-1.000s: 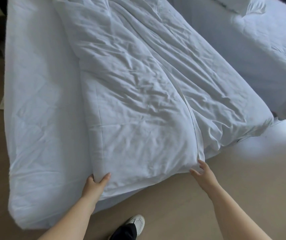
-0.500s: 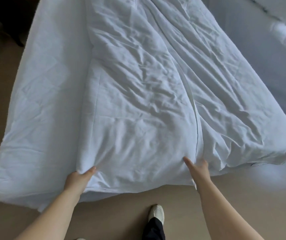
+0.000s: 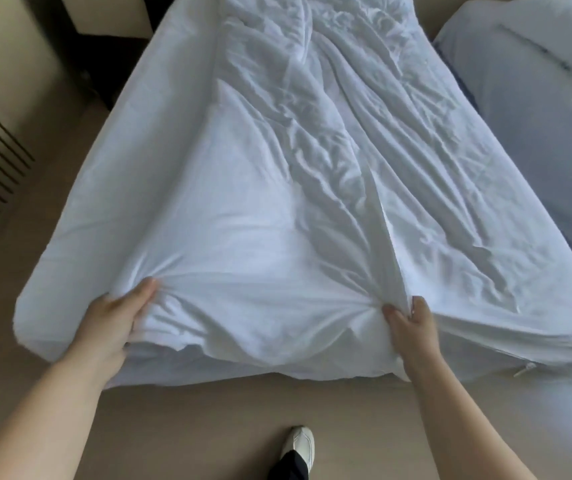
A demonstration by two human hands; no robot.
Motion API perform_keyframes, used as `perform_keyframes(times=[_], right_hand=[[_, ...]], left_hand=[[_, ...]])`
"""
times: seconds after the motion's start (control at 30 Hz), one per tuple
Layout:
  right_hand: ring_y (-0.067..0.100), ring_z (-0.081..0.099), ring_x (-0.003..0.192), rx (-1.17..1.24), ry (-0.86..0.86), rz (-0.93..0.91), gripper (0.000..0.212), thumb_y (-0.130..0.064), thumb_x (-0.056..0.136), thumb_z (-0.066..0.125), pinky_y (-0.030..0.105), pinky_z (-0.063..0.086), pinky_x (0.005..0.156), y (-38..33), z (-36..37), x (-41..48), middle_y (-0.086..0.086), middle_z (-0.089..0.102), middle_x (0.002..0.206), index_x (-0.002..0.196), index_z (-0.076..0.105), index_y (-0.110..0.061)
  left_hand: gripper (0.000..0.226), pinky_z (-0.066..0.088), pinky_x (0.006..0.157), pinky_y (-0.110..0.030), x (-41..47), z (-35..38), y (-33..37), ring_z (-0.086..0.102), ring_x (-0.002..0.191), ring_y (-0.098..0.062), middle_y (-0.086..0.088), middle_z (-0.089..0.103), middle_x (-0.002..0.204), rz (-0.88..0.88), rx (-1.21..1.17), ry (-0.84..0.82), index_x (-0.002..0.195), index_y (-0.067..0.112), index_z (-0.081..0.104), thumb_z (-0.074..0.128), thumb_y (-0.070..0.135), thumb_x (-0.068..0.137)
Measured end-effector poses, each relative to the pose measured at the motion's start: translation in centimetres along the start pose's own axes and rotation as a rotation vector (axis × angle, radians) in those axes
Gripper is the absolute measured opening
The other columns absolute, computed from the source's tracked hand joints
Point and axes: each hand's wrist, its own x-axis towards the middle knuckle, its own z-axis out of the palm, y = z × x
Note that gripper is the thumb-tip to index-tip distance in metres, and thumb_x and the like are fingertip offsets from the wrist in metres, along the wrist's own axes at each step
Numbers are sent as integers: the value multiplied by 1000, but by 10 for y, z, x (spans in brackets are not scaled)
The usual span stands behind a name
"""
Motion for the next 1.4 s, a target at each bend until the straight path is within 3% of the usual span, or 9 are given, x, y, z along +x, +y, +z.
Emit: perform_keyframes(times=[0.13,0.27,0.43,0.6,0.7,0.87,1.1,1.23,1.4], right_hand=[[22,40,52,25,29,-240,24,-18,81,59,28,31,49,-6,-43,-54,8,43,61,70,38,-15],[32,53,72,-171,-10,-107,20,-23,82,57,33,35,63,65,-36,-88,10,51,69,78,42,-10],[34,50,82,-390,-46,75,20,-20,90,49,32,36,65,120,-20,-89,12,51,70,80,33,-15],[31,53,102,-623,-208,162,17,-25,92,46,31,30,78,122,-17,-77,4,51,87,94,34,-12],[29,52,108,-602,-283,220,28,-24,88,52,34,38,88,130,-19,-72,7,56,109,111,40,-12],[26,44,123,-380,-151,109,52,-22,87,60,34,35,95,107,-23,-40,10,46,134,133,39,-7],[28,46,122,-254,-188,20,53,-22,87,62,28,36,94,29,17,77,17,48,132,131,41,-3],[23,52,108,-349,-296,72,49,-30,88,59,26,39,84,18,32,113,9,54,117,129,46,-7],[15,53,86,-210,-90,72,25,-16,90,55,20,35,76,34,1,129,-3,58,89,113,61,-8]], left_hand=[[23,55,59,-30,-48,-55,-21,67,60,-19,-5,67,58,61,87,-12,66,9,66,58,14,87],[29,32,56,-27,-86,-67,-102,45,60,-21,-8,50,62,-177,313,89,63,-3,57,60,13,87],[34,32,55,-30,-85,-56,-175,48,60,-24,-11,51,61,-333,366,74,57,0,56,65,18,85],[54,36,69,-31,-63,-59,-184,50,85,-28,-18,56,94,-422,586,4,116,-14,50,64,28,84],[41,41,75,-35,-53,-65,-187,56,100,-34,-22,59,110,-405,739,-72,113,-3,53,64,24,85],[65,30,105,-45,-27,-31,-166,35,131,-35,-20,35,144,-161,833,30,141,3,31,61,22,86],[67,20,111,-37,31,76,-90,16,142,-22,-6,14,155,195,1026,-32,146,14,18,52,31,91],[76,18,110,-47,66,128,-76,2,143,-22,-3,0,156,43,1225,-108,148,25,6,46,50,88],[81,16,108,-60,84,157,-83,1,142,-31,-14,0,155,-116,1299,-80,148,23,8,41,62,85]])
